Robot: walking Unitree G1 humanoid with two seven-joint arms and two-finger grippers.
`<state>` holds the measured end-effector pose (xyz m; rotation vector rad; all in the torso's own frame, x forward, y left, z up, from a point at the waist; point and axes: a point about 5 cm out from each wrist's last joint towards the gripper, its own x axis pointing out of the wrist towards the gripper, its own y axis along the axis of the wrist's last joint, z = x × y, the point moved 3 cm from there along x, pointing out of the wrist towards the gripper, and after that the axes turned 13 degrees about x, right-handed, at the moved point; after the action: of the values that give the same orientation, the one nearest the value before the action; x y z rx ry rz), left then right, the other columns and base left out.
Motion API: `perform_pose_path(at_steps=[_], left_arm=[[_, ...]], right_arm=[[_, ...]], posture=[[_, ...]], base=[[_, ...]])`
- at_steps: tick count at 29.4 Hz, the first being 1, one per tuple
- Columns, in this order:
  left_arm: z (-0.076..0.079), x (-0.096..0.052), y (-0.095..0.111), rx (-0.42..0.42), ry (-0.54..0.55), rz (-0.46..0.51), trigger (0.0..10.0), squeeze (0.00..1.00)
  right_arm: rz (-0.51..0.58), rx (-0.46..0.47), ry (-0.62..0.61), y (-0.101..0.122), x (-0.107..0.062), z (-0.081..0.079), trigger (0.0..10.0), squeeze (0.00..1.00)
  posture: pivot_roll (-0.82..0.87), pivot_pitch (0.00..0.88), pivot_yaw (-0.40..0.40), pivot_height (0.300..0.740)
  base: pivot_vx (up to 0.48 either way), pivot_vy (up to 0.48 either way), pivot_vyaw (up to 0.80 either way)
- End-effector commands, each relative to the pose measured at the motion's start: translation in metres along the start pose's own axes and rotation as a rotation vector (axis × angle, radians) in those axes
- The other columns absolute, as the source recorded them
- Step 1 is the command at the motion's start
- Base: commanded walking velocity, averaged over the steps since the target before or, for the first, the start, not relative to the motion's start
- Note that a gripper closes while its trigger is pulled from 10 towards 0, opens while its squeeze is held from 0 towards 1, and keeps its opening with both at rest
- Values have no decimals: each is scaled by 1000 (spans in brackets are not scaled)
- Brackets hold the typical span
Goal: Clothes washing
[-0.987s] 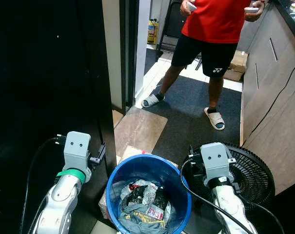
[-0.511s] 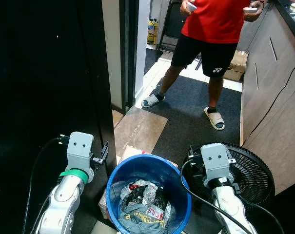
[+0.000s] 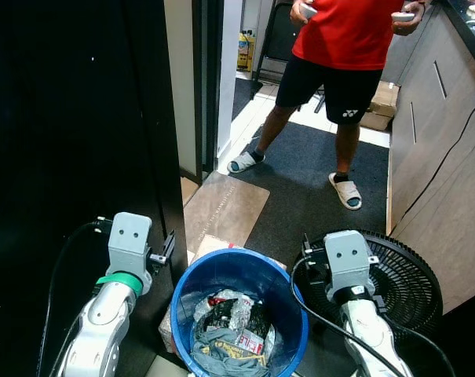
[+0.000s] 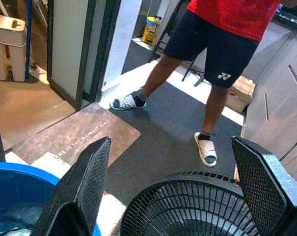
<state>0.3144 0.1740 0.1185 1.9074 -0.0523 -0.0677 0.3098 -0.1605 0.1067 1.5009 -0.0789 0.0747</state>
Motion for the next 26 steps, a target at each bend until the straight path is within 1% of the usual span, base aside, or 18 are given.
perform_pose_path(at_steps=[1, 8, 9, 12, 13, 14, 15, 16, 17, 20, 21, 22, 23, 26], left_arm=[[5, -1, -6, 2, -15, -19, 10000, 0], [6, -1, -7, 2, -16, -20, 10000, 0], [6, 0, -7, 2, -17, -20, 10000, 0], [6, 0, -7, 2, -17, -19, 10000, 0], [5, 0, -7, 2, -16, -19, 10000, 0], [5, 1, -7, 2, -15, -19, 10000, 0], [5, 1, -7, 2, -15, -19, 10000, 0], [5, 1, -7, 2, -15, -19, 10000, 0], [6, 1, -7, 0, -16, -20, 10000, 0], [6, 1, -7, -2, -17, -21, 10000, 0], [7, 1, -7, 2, -23, -17, 4000, 0], [7, 1, -7, 2, -23, -17, 4000, 0], [8, 1, -6, 4, -32, -10, 0, 0], [10, 0, -5, 10, -40, -2, 0, 0]], right_arm=[[-33, 21, -5, -8, -4, 3, 10000, 1000], [-23, 2, -9, -7, -4, 3, 10000, 1000], [-20, -5, -13, -6, -3, 4, 10000, 0], [-19, -10, -15, -6, -2, 4, 10000, 0], [-17, -11, -14, -6, -2, 4, 7725, 0], [-15, -12, -14, -6, -2, 4, 7725, 0], [-14, -13, -14, -6, -1, 4, 4510, 0], [-14, -13, -14, -6, -1, 4, 4510, 0], [-13, -12, -13, -6, -1, 4, 0, 0], [-12, -11, -12, -6, -1, 4, 0, 0], [-9, -9, -6, -5, -1, 3, 0, 0], [-9, -9, -6, -5, -1, 3, 0, 0], [-7, -7, -3, -5, -1, 3, 39, 0], [-6, -8, -2, -5, -1, 3, 0, 0]], posture=[[75, 15, -1, 740], [75, 14, -2, 740], [75, 14, -2, 740], [75, 7, -2, 740], [74, 6, -2, 740], [74, 6, -2, 740], [74, 3, -3, 740], [74, 3, -3, 740], [74, 2, -3, 740], [74, 2, -3, 740], [74, 1, -4, 740], [74, 1, -4, 740], [74, 2, -4, 740], [74, 1, -4, 740]], base=[[0, 0, 0], [0, 0, 0], [0, 0, 0], [0, 0, 0], [0, 0, 0], [0, 0, 0], [0, 0, 0], [0, 0, 0], [0, 0, 0], [0, 0, 0], [0, 0, 0], [0, 0, 0], [0, 0, 0], [0, 0, 0]])
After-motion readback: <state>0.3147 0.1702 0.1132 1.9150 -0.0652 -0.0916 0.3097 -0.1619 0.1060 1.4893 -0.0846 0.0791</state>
